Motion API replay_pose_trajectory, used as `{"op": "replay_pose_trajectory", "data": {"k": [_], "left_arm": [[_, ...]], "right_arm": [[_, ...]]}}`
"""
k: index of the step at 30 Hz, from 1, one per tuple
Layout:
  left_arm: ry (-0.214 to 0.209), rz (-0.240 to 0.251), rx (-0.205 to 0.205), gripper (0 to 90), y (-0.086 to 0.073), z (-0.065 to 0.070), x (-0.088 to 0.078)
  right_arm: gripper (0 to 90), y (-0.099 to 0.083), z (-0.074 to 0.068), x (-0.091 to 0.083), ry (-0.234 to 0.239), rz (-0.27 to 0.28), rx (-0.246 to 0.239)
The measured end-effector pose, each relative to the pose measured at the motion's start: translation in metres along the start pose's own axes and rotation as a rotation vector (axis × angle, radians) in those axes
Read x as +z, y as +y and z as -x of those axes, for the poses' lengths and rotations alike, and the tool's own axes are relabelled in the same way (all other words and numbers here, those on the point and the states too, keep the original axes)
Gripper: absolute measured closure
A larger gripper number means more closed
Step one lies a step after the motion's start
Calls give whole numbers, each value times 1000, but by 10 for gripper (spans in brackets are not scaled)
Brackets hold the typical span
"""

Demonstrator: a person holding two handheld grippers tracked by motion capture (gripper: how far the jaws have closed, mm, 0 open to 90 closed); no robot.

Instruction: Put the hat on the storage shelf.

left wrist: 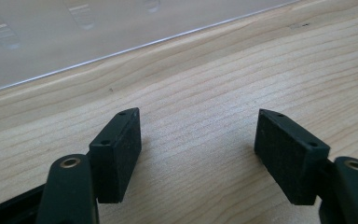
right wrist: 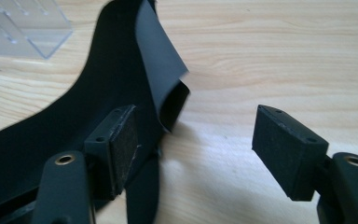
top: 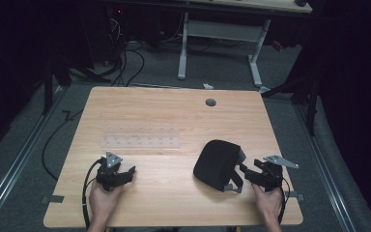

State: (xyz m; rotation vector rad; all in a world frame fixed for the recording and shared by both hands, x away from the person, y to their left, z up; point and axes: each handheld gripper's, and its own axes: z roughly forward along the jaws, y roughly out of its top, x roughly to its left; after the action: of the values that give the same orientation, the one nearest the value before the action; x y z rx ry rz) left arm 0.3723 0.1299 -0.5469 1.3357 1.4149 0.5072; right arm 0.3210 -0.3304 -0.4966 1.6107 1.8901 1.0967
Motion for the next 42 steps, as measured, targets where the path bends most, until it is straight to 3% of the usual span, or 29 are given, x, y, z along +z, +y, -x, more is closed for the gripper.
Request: {"op": "replay_pose_trajectory", "data": {"k": [16, 23, 34, 42], "left_arm": [[-1, -1, 1, 316, 0, 0, 0], [-2, -2, 1, 311, 0, 0, 0], [-3, -2, 1, 309, 0, 0, 0], [-2, -2, 1, 309, 0, 0, 0]], "right_arm": [[287, 25, -12, 22, 74, -6, -28], [298, 34, -15, 39, 105, -46, -19], [313, 32, -12, 61, 167, -108, 9], [411, 27, -11, 68, 203, -110, 5]]}}
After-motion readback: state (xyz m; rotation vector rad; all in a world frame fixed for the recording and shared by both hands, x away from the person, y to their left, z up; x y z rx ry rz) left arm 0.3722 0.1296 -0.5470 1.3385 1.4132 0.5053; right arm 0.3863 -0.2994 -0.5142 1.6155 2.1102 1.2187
